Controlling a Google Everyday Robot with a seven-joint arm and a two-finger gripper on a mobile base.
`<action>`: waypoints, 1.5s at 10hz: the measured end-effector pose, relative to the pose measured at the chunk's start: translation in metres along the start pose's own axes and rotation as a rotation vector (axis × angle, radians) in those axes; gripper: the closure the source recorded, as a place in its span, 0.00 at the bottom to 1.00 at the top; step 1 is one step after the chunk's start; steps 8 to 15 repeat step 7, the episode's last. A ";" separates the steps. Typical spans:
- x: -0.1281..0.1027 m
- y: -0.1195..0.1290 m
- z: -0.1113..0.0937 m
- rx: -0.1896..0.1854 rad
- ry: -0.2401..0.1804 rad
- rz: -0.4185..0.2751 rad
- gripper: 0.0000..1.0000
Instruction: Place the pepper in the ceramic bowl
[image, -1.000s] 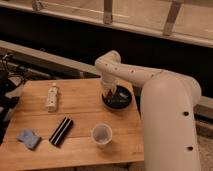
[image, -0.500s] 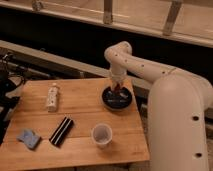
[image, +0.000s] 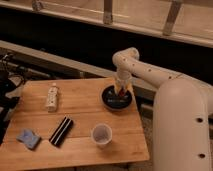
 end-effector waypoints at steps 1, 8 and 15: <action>-0.001 0.008 0.002 -0.010 0.004 -0.026 0.32; -0.002 0.014 0.004 -0.017 0.009 -0.048 0.20; -0.002 0.014 0.004 -0.017 0.009 -0.048 0.20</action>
